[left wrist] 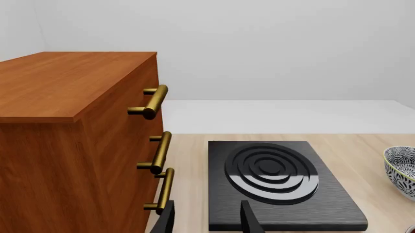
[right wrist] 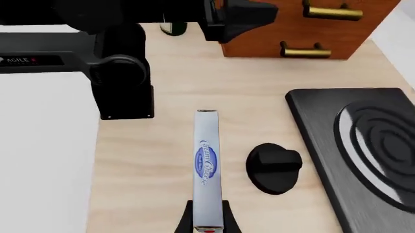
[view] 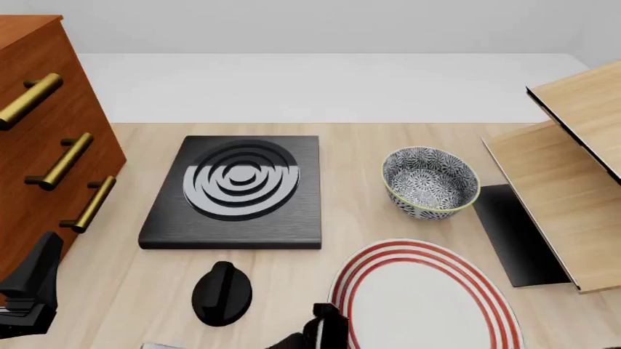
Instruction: Pick up the cream cheese and put it in the bowl.
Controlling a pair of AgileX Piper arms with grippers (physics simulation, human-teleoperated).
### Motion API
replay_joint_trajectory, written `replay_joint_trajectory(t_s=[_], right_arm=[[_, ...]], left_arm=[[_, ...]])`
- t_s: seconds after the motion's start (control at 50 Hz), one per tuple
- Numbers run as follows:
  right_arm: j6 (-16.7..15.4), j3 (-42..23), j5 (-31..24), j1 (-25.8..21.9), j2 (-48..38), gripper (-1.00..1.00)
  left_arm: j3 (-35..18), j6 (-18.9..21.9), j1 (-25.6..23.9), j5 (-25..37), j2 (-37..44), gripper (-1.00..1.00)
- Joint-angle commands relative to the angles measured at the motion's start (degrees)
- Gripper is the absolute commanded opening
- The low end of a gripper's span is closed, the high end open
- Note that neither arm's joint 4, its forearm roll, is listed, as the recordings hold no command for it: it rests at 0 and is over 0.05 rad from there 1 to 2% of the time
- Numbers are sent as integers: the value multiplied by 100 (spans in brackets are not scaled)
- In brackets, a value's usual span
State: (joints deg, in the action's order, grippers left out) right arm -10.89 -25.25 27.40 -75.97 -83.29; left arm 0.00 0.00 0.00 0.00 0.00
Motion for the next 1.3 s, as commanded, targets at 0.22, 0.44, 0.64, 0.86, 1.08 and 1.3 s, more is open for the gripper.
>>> replay_joint_trajectory(t_s=[0.22, 0.44, 0.64, 0.86, 1.08, 1.3], right_arm=[[-130, 386, -1187, 663, 1920, -100], [-410, 312, -2375, 1332, 3023, -100], [-533, -140, -3678, 2016, 3954, -100], [-700, -534, -4467, 2692, 4123, -100], [-906, -1000, -5182, 3294, 4081, -100], [-979, -1406, -5526, 3959, 3771, -100]], left_arm=[[0, 0, 0, 0, 0, 100], [0, 0, 0, 0, 0, 100], [0, 0, 0, 0, 0, 100], [0, 0, 0, 0, 0, 100], [0, 0, 0, 0, 0, 100], [0, 0, 0, 0, 0, 100]])
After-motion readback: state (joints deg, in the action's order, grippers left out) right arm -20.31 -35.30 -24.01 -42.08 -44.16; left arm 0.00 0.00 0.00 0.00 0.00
